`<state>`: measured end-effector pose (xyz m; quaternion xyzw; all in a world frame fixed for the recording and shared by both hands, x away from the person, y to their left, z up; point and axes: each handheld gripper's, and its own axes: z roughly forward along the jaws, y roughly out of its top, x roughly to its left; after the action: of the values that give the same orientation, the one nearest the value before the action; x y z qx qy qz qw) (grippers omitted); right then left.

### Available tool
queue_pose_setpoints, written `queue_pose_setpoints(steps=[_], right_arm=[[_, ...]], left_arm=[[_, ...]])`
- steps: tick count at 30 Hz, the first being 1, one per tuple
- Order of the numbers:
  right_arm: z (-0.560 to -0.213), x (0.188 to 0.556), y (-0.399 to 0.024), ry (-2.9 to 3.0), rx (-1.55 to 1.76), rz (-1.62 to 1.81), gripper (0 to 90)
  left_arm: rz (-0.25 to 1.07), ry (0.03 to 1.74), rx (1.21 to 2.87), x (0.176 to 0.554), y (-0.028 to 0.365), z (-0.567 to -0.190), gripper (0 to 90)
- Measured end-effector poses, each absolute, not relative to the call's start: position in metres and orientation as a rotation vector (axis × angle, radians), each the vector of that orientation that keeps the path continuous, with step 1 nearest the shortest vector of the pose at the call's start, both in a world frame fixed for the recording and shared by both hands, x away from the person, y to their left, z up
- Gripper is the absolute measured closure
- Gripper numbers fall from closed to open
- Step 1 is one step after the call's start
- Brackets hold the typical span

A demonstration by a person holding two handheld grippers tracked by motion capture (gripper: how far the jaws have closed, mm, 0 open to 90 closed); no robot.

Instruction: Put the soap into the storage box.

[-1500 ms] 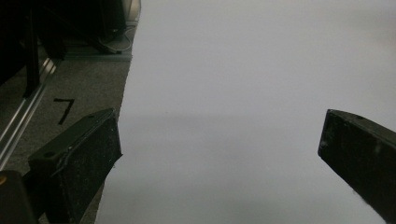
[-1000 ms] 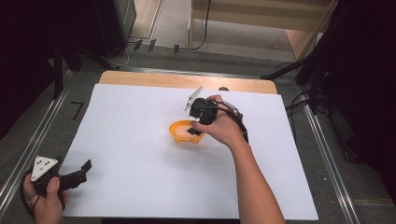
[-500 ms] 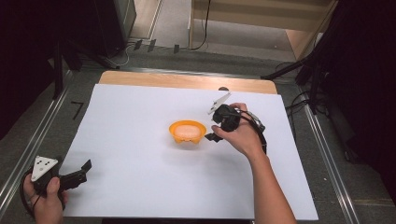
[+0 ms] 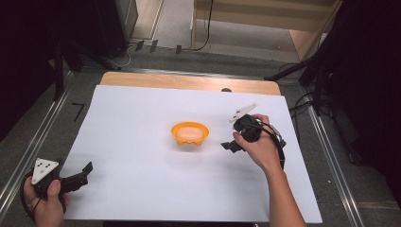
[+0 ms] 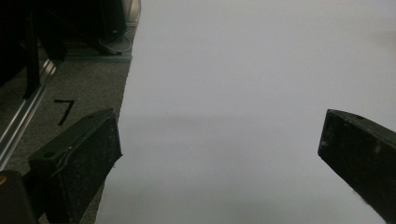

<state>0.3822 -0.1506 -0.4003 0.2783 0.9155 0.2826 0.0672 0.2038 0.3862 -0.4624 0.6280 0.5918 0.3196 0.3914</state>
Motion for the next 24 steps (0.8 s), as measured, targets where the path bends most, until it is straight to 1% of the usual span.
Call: queue_pose_setpoints(steps=[2, 3, 8, 24], right_arm=[[-0.401, 0.38, -0.153, 2.758, 0.853, 0.857, 8.9], [-0.402, 0.377, -0.159, 2.753, 0.866, 0.865, 5.3], [-0.407, 0.369, -0.174, 2.73, 0.904, 0.885, 0.0], [-0.428, 0.339, -0.221, 2.657, 1.008, 0.947, 0.0]], left_arm=[[0.812, 1.503, 1.595, 0.204, 0.386, -0.462, 0.0], [0.813, 1.503, 1.595, 0.204, 0.386, -0.462, 0.0], [0.816, 1.502, 1.592, 0.204, 0.386, -0.463, 0.0], [0.821, 1.499, 1.601, 0.204, 0.385, -0.462, 0.0]])
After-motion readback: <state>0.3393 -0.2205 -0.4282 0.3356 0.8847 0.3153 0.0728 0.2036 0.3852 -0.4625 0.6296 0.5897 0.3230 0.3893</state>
